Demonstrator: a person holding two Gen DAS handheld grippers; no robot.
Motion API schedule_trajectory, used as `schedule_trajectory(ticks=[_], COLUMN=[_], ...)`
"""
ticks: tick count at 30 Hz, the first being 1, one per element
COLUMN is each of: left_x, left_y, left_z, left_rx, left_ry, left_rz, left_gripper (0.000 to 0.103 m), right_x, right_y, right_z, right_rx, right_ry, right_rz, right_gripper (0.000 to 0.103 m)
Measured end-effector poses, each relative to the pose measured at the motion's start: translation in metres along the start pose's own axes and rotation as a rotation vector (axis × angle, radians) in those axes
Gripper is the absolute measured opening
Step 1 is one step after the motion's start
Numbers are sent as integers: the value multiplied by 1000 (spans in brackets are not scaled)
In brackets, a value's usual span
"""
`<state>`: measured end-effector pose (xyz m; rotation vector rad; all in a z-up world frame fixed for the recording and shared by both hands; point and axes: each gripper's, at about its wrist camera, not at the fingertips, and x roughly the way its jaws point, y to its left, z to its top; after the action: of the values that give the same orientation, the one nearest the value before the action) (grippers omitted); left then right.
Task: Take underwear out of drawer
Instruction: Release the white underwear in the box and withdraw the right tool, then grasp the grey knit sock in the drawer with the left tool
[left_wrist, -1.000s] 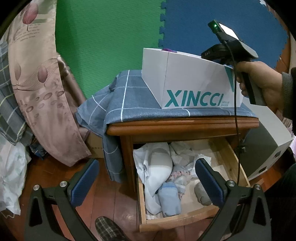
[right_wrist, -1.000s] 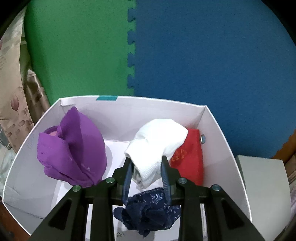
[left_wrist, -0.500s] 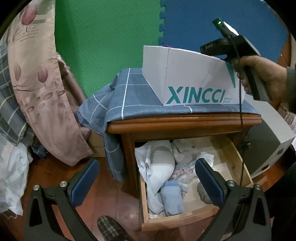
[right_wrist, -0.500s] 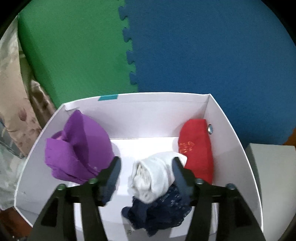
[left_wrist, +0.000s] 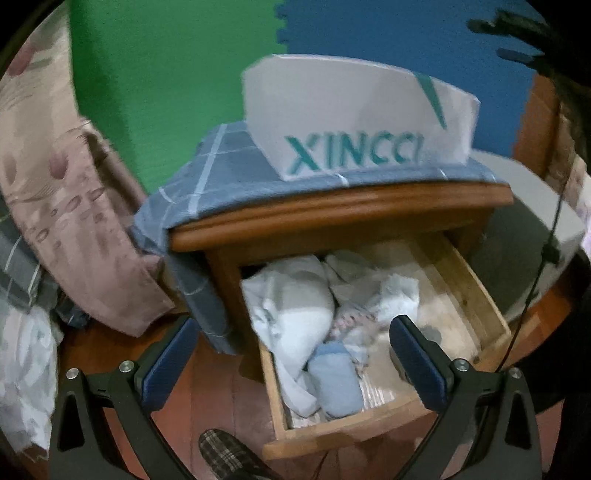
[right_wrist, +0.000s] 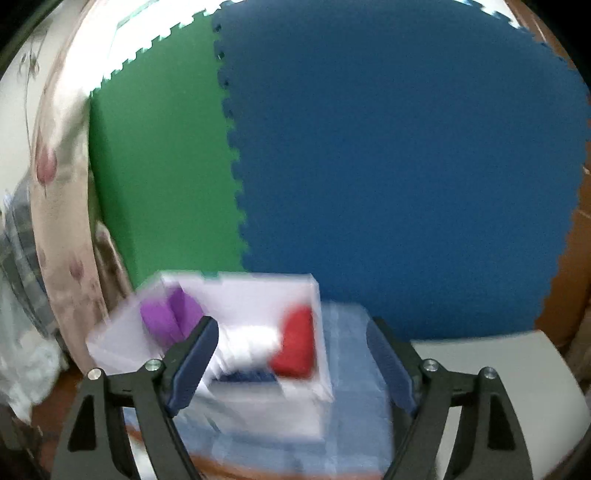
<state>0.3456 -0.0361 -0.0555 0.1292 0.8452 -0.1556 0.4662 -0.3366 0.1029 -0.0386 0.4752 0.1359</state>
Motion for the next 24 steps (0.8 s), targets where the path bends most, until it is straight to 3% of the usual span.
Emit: schedule_trajectory(ticks=[6,8,10,13,17,22,24], left_x=[13,19,25,43,66,123,141], left_y=[-32,-40,-48,-66,-103,-141,-156], left_z=[-12,-16,-21,-23,-7,7,5], left_rx=[80,88,78,41,44,35,87], left_ry=[44,54,79,160,221,469,522], left_rz=[-63,-66,-60,-82,-130,-159,-113], left_gripper=[103,103,103,101,101,98,97], right_x=[-20,-12,-8,3,14,5,1], right_y=[-52,-74,-97,-107,-111,-106,-103], right_z=[-94,-117,-120,-120,-122,-126,-125], right_rx=[41,130,266,279,331,320,306], right_ry=[37,109,95,134,169,169,160], right_rz=[-121,-153,-73,-107,-33,43,56], right_gripper=[85,85,85,85,85,85,85])
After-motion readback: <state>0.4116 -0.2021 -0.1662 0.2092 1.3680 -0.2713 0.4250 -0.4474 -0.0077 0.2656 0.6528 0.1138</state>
